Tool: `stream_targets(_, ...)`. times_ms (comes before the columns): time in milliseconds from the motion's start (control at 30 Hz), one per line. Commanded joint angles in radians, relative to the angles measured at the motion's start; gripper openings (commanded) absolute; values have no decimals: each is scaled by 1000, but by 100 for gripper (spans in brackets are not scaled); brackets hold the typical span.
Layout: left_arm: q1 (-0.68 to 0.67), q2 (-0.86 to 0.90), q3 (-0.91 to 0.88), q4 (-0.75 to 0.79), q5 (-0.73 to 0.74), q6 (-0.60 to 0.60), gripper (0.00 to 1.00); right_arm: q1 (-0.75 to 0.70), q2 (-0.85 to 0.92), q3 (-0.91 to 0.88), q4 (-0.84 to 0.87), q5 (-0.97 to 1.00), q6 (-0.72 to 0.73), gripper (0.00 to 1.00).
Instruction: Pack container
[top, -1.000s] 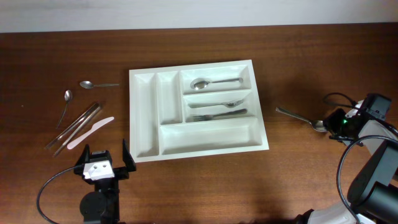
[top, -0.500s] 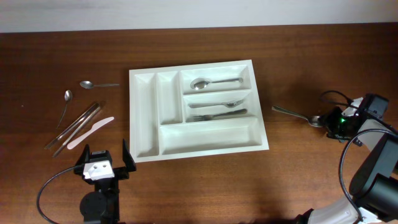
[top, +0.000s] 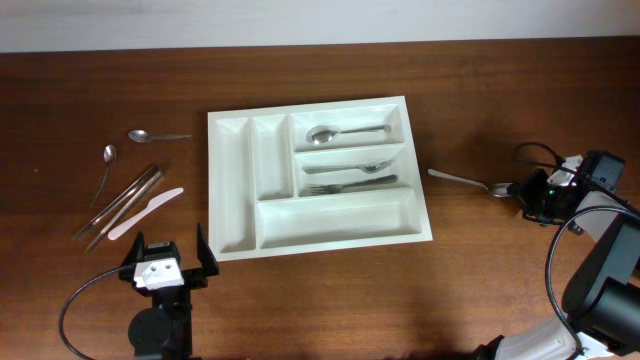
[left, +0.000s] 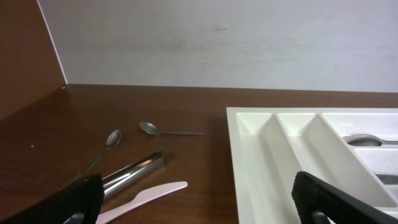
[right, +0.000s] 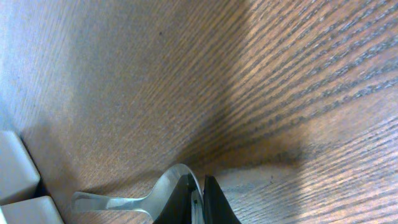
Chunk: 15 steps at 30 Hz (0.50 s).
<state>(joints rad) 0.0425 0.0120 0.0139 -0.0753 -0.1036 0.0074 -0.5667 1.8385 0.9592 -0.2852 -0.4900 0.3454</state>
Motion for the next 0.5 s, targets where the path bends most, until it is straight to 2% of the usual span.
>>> stream_targets(0, 6, -7, -5, 0, 10, 12, 99, 4, 23, -7, 22, 33, -26, 4)
stream_targets(200, 6, -7, -5, 0, 11, 12, 99, 3, 23, 8, 108, -83, 8, 4)
stream_targets(467, 6, -7, -5, 0, 10, 12, 99, 3, 23, 69, 110, -122, 8, 4)
